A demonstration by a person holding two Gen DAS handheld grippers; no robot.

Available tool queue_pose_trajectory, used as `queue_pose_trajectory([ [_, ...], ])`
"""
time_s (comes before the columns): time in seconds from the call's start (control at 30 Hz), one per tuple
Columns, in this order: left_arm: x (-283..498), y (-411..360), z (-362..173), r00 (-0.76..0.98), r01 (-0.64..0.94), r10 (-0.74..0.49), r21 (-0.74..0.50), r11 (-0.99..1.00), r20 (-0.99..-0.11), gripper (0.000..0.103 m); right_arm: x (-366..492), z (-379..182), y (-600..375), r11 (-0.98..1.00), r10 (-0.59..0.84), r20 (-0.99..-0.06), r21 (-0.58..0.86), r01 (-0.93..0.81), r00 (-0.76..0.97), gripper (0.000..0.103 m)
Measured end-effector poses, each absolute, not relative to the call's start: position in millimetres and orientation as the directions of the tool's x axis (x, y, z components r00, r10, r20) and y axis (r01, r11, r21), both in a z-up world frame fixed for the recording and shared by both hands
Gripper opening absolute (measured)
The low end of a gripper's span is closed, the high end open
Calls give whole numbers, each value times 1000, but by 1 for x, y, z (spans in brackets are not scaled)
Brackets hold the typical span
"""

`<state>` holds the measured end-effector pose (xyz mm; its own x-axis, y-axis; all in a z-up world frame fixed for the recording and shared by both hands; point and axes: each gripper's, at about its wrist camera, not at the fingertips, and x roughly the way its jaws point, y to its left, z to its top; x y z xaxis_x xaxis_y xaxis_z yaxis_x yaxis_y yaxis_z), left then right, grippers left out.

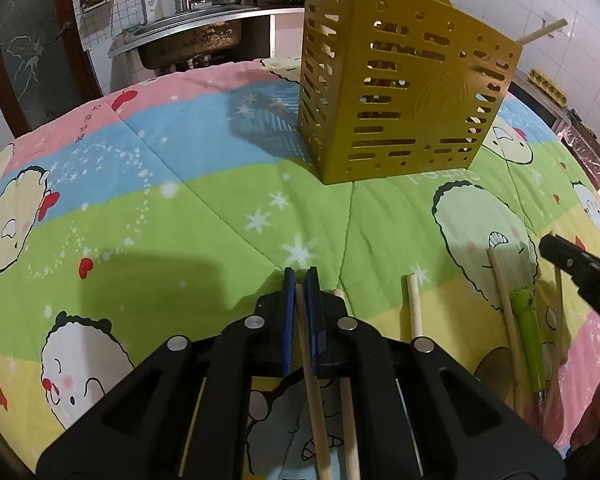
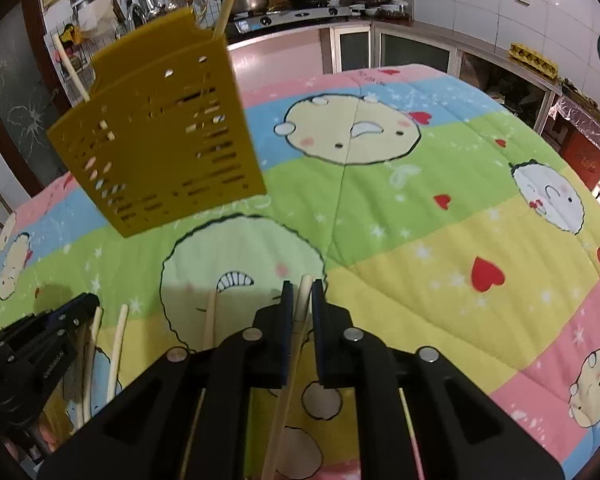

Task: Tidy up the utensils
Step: 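Close the left tool on a chopstick while the right tool closes on another chopstick, then carry the left tool's chopstick to the yellow holder while the right tool carries its chopstick there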

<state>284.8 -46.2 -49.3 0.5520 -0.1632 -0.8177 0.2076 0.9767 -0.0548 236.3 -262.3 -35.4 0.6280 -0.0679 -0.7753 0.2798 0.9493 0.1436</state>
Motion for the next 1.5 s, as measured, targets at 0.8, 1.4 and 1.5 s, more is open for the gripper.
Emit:
queue_pose_trajectory([
  [0.8, 227, -14, 79, 869, 135, -166, -99, 986, -466, 3, 202, 64, -276, 970, -80, -479, 165, 179, 874, 6],
  [1.4, 202, -24, 103, 941, 146, -154, -49, 988, -302, 3, 194, 87, -281, 980, -7, -277, 187, 61, 961, 6],
  [1.5, 200, -24, 103, 943, 150, -157, -47, 988, -292, 3, 195, 85, -283, 981, 1, -255, 188, 49, 967, 6],
])
